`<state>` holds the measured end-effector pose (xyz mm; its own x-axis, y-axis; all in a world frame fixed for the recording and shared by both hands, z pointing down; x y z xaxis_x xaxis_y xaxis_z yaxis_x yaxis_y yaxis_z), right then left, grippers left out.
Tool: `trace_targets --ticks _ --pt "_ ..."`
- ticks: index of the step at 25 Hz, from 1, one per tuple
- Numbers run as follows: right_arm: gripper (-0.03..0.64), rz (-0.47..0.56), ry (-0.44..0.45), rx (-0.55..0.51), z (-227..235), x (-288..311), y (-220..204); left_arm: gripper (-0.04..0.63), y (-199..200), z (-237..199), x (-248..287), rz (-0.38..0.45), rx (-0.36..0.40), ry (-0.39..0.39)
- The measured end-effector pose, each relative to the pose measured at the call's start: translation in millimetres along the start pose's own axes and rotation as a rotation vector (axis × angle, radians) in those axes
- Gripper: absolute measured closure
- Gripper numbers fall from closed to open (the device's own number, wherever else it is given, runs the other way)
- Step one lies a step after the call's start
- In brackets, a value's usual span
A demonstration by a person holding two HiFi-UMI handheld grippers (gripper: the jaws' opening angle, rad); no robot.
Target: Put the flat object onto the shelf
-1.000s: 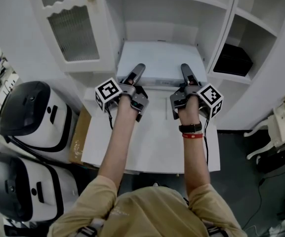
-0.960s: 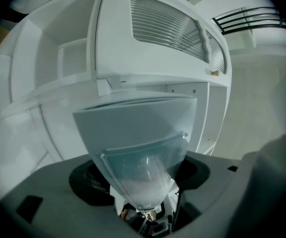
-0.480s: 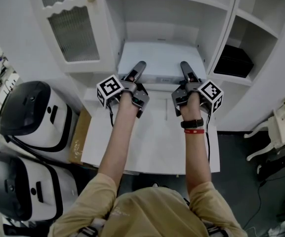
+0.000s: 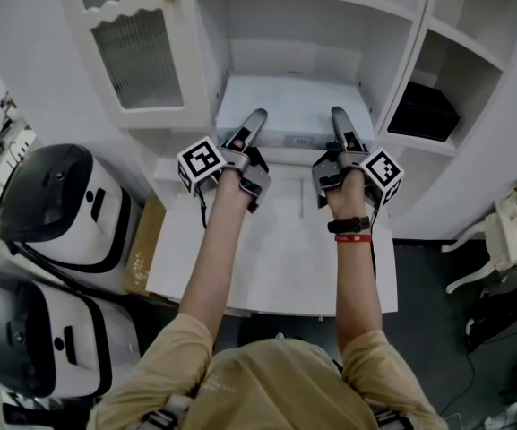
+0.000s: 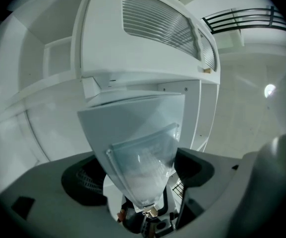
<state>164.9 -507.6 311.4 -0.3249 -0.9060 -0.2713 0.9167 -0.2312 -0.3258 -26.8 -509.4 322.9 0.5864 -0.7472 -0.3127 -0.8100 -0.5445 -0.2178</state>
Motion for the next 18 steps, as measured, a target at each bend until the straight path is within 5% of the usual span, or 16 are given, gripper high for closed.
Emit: trace_targets --ticks 18 --pt "0.124 0.048 0.010 -0.026 -8.6 -35.9 -14.0 0.170 -9.4 6.1 -34.7 0.011 0.000 -0.001"
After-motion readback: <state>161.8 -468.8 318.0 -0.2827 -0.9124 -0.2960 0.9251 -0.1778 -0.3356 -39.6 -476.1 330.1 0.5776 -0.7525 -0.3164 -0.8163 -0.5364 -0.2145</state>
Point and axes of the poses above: the fingertips, and each gripper's own axes: x forward along the fingers, z to its right, y out of its top, the point moved 1 cm from there along -x, backward along the fingers, and after that the axes turned 5 degrees about -x, right-handed, at the moved point
